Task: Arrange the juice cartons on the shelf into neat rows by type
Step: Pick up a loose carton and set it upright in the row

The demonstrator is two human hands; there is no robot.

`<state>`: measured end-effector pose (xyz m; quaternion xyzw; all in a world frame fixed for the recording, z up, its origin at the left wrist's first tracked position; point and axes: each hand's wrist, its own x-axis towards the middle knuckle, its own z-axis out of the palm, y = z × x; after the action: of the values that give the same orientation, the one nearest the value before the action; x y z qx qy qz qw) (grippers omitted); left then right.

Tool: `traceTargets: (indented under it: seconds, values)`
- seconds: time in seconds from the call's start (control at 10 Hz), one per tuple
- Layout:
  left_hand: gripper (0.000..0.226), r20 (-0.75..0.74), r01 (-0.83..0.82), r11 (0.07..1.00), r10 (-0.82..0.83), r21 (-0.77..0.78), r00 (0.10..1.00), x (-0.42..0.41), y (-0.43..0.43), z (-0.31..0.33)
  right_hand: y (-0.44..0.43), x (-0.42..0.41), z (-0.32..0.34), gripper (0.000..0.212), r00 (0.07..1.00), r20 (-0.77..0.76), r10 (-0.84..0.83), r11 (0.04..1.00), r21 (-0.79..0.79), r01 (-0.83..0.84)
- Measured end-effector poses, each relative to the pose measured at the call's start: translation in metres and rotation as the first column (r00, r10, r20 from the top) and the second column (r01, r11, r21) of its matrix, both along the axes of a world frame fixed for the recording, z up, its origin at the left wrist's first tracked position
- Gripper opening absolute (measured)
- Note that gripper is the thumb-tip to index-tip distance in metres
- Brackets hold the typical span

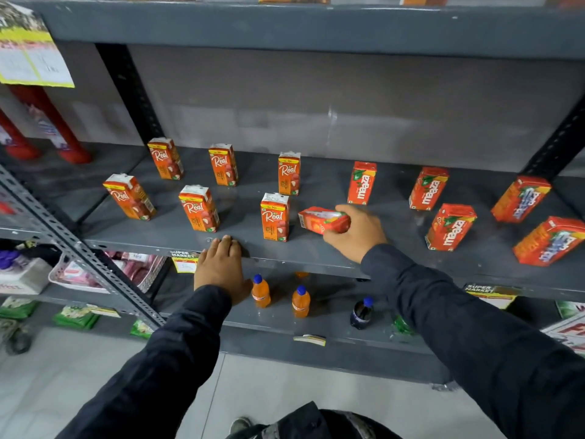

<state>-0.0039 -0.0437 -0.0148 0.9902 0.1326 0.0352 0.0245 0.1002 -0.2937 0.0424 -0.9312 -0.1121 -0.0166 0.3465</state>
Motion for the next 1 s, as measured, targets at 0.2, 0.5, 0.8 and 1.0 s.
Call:
traceTargets:
  seconds: [0.2, 0.5, 0.8, 1.0]
  values:
    - [0.093, 0.007, 0.013, 0.999, -0.013, 0.031, 1.000, 0.001, -0.001, -0.001, -0.019, 0.018, 0.023, 0.025, 0.998, 0.009, 0.063, 0.990, 0.127, -0.064]
    - [0.093, 0.004, 0.013, 0.999, -0.013, 0.036, 1.000, 0.000, -0.002, -0.001, -0.030, 0.030, 0.036, 0.042, 0.978, -0.132, 0.162, 0.981, 0.132, -0.145]
    - [0.093, 0.001, 0.011, 1.000, -0.011, 0.020, 1.000, -0.001, -0.002, 0.000, -0.024, 0.032, 0.033, 0.047, 0.858, -0.408, 0.311, 0.904, 0.406, -0.135]
    - [0.092, -0.002, 0.016, 1.000, -0.016, 0.010, 1.000, -0.002, -0.001, 0.001, -0.031, 0.036, 0.031, 0.059, 0.846, -0.423, 0.324, 0.921, 0.346, -0.179]
